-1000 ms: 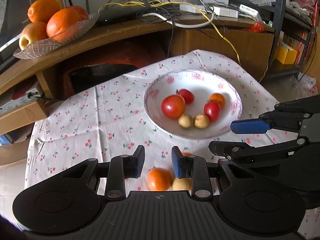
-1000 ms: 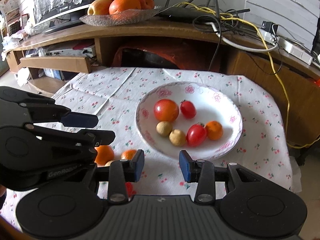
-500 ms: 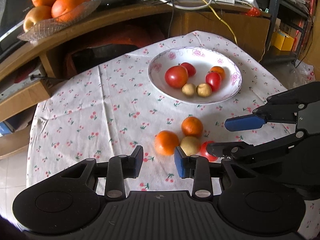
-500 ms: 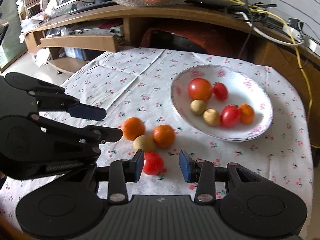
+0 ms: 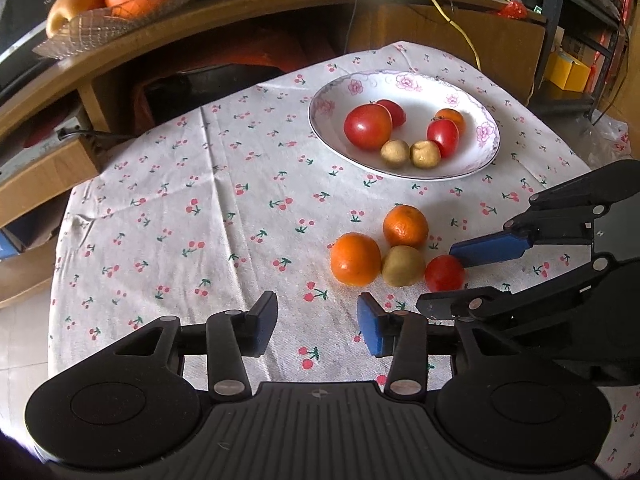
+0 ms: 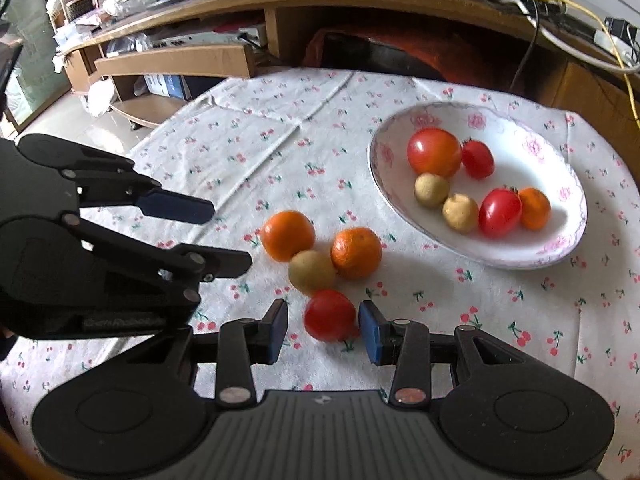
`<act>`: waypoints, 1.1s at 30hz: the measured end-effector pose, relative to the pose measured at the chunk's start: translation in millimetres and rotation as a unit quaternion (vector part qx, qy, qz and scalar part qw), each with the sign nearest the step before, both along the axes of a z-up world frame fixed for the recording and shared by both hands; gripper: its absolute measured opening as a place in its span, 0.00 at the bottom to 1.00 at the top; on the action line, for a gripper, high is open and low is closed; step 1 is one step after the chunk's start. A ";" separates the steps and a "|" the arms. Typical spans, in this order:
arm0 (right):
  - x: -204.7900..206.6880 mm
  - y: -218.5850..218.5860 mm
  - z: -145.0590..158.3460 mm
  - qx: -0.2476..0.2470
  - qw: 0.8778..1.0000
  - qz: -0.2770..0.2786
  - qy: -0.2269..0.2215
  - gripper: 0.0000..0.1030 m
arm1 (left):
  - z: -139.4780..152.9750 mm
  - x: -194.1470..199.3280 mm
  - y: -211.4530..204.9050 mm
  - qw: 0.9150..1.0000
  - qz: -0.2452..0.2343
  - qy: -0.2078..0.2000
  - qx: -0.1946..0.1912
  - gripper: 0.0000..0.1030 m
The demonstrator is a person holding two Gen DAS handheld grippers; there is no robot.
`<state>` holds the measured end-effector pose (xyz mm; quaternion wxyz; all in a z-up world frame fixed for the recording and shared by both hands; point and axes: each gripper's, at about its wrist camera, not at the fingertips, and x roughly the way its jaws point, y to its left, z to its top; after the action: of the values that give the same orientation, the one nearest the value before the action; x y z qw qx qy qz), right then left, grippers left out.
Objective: Organize fruits
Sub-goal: 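Move the right tool onto a red tomato while the left tool approaches a mandarin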
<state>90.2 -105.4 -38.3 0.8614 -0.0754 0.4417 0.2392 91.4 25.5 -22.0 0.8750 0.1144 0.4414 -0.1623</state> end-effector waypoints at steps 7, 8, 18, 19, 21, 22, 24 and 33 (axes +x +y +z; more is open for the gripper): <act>0.7 -8.8 -1.0 0.008 1.000 -0.010 0.005 0.29 | -4.8 9.6 -1.1 0.999 -0.032 -0.002 -0.033 0.57; -0.8 -9.0 -0.8 0.007 1.000 -0.010 0.005 0.28 | -7.4 11.8 -2.6 0.999 -0.038 -0.001 -0.036 0.58; -6.5 -14.9 -0.5 0.015 1.000 -0.011 0.009 0.27 | -22.3 23.9 -17.5 0.996 -0.079 -0.023 -0.028 0.59; -6.3 -15.9 0.2 0.017 1.000 -0.013 0.008 0.27 | -22.3 23.9 -17.9 0.996 -0.080 -0.022 -0.030 0.58; -5.8 -18.4 1.7 0.020 1.000 -0.017 0.007 0.27 | -21.7 24.3 -19.2 0.996 -0.081 -0.017 -0.039 0.50; -5.3 -19.3 2.6 0.021 1.000 -0.020 0.006 0.27 | -21.4 24.2 -20.2 0.996 -0.082 -0.017 -0.039 0.50; -4.8 -20.4 3.7 0.022 1.000 -0.022 0.004 0.27 | -20.8 22.6 -21.3 0.996 -0.081 -0.016 -0.039 0.46; -7.2 -21.3 7.6 0.010 1.000 -0.025 -0.005 0.26 | -15.9 9.3 -22.4 0.997 -0.076 -0.010 -0.027 0.38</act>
<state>83.0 -126.7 -30.7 0.8701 -0.0566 0.4366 0.2218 100.7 3.2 -37.9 0.8673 0.1251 0.4184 -0.2388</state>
